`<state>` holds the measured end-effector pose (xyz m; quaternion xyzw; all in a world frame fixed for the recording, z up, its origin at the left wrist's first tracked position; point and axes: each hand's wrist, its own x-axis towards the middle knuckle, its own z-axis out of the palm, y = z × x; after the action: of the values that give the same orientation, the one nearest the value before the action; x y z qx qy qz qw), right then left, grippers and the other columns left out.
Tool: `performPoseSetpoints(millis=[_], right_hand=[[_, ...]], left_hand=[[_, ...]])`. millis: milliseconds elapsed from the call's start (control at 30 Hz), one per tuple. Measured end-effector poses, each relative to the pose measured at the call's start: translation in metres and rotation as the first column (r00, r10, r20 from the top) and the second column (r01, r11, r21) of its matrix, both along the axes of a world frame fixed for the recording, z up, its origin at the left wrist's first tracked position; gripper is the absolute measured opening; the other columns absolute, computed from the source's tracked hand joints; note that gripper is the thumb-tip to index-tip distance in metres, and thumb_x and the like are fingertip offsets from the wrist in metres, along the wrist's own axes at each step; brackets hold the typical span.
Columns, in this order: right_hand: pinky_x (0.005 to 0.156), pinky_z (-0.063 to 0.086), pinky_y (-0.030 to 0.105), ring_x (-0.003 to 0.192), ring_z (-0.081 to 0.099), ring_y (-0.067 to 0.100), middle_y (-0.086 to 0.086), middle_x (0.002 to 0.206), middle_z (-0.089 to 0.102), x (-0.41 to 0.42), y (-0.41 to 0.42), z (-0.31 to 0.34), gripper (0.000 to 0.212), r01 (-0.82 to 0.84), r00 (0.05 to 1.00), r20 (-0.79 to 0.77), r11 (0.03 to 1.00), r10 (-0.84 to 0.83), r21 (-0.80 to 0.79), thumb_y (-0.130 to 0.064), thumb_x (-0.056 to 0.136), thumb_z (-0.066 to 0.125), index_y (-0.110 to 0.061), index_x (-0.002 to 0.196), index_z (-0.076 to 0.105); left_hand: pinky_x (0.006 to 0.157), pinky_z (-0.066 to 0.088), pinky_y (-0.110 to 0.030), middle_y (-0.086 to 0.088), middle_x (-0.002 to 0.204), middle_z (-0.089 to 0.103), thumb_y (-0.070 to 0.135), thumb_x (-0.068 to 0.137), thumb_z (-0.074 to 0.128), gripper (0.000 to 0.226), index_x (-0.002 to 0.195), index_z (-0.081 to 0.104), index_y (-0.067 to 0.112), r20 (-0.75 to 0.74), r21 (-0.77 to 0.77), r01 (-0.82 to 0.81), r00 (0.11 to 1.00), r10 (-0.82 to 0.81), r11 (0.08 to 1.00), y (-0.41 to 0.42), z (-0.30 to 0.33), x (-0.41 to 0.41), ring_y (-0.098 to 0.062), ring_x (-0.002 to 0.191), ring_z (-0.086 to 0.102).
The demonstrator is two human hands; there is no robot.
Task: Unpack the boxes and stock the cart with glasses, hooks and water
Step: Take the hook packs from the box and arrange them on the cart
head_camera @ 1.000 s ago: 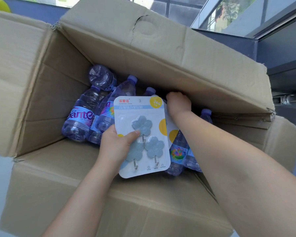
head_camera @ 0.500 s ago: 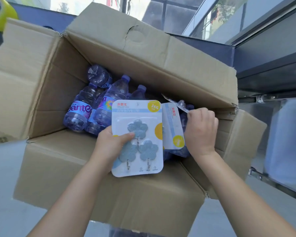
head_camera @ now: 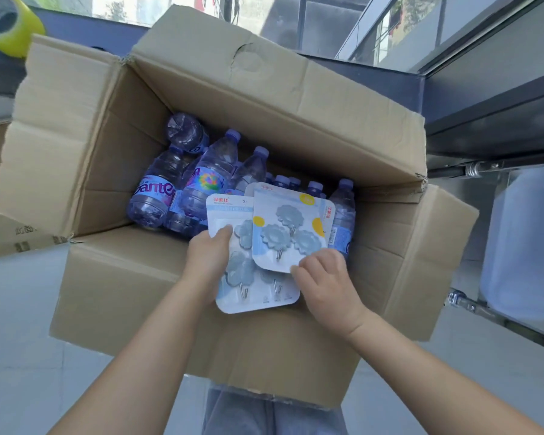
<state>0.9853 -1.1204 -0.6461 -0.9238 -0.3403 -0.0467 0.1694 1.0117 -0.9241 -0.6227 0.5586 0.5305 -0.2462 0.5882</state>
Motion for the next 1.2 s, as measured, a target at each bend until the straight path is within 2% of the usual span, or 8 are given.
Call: performPoseSetpoints(millis=[67,367,467,533,600,633,867,1200], right_hand=[[0.071,0.035,0.035,0.071,0.035,0.023,0.009,0.065,0.053,-0.011,0.001,-0.004,0.017,-0.038,0.998,-0.044,0.999,0.039,0.021,0.008,0.072,0.047,-0.004,0.068,0.058],[0.062,0.039,0.035,0.070,0.037,0.024,0.009,0.076,0.051,-0.020,-0.002,0.009,0.017,-0.189,0.976,-0.098,0.980,0.194,0.054,0.000,0.083,0.051,-0.004,0.070,0.061],[0.086,0.038,0.032,0.093,0.043,0.022,0.005,0.102,0.045,-0.016,-0.006,0.029,0.025,0.250,0.919,-0.346,0.958,-0.188,0.143,-0.030,0.094,0.047,-0.007,0.095,0.057],[0.097,0.034,0.028,0.110,0.042,0.012,0.000,0.116,0.046,-0.011,-0.004,0.049,0.040,0.737,0.510,-0.672,0.676,-0.537,0.019,-0.038,0.089,0.054,-0.010,0.117,0.050],[0.098,0.043,0.034,0.112,0.054,0.015,0.002,0.123,0.057,-0.012,0.000,0.061,0.039,0.929,-0.056,-0.940,0.328,-0.337,-0.172,-0.033,0.089,0.061,-0.011,0.120,0.052],[0.097,0.047,0.040,0.107,0.061,0.019,0.005,0.119,0.064,-0.015,0.002,0.065,0.030,0.943,-0.180,-0.968,0.249,-0.176,-0.220,-0.031,0.091,0.059,-0.013,0.114,0.057],[0.090,0.051,0.043,0.101,0.064,0.029,0.014,0.114,0.066,-0.030,-0.026,0.128,0.021,0.983,-0.144,-0.989,0.117,0.013,-0.142,-0.015,0.096,0.050,-0.007,0.113,0.059],[0.066,0.055,0.025,0.085,0.070,0.016,0.004,0.100,0.073,-0.120,-0.131,0.226,0.020,0.999,-0.012,-0.980,0.046,0.201,-0.003,-0.009,0.095,0.047,-0.010,0.108,0.062]], left_hand=[[0.077,0.052,-0.034,-0.002,0.092,0.070,0.030,0.089,0.063,0.014,0.091,0.068,0.018,0.054,-0.001,0.021,0.998,-0.021,1.000,-0.006,0.002,-0.004,-0.020,0.081,0.065],[0.058,0.056,-0.026,-0.001,0.083,0.069,-0.011,0.067,0.075,0.033,0.083,0.061,0.015,0.074,-0.084,0.012,0.997,-0.006,0.996,-0.014,0.012,-0.021,-0.016,0.069,0.065],[0.053,0.055,-0.022,-0.001,0.083,0.069,-0.012,0.068,0.074,0.035,0.087,0.061,0.014,0.128,-0.127,0.023,0.992,-0.007,0.992,-0.013,0.026,-0.021,-0.015,0.068,0.066],[0.051,0.054,-0.022,0.000,0.082,0.070,-0.014,0.069,0.072,0.035,0.090,0.061,0.012,0.176,-0.175,0.026,0.984,0.006,0.984,-0.014,0.036,-0.021,-0.012,0.065,0.068],[0.049,0.052,-0.021,0.000,0.080,0.070,-0.017,0.070,0.069,0.036,0.090,0.060,0.011,0.212,-0.208,0.043,0.977,0.003,0.977,-0.018,0.048,-0.021,-0.008,0.061,0.068],[0.049,0.052,-0.021,0.000,0.080,0.070,-0.017,0.069,0.069,0.036,0.090,0.060,0.011,0.222,-0.208,0.061,0.975,-0.014,0.976,-0.020,0.054,-0.022,-0.007,0.060,0.068],[0.081,0.053,-0.040,-0.006,0.100,0.070,0.009,0.088,0.062,0.012,0.095,0.063,0.019,0.217,-0.204,0.132,0.972,-0.087,0.970,-0.033,0.095,-0.032,-0.025,0.087,0.066],[0.059,0.050,-0.033,-0.016,0.099,0.061,-0.008,0.084,0.041,0.038,0.116,0.051,0.009,0.181,-0.337,0.303,0.950,-0.255,0.891,-0.116,0.181,-0.094,-0.029,0.076,0.058]])
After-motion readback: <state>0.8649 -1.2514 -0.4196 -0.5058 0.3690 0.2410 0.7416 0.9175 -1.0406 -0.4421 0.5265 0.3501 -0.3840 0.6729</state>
